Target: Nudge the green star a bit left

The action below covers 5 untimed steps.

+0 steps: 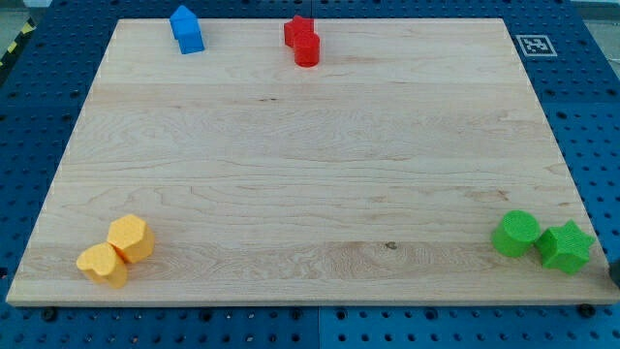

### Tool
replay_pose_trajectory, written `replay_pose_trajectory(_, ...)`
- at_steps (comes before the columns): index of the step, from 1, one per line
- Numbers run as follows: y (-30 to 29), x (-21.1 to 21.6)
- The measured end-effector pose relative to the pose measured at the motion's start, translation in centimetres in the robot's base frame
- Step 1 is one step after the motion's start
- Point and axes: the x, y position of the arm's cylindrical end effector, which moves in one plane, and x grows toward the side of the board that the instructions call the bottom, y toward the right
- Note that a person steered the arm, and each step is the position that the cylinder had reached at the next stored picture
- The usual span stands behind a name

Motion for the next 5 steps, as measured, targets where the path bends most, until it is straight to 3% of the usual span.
replay_pose_trajectory(5,-4.7,0.0)
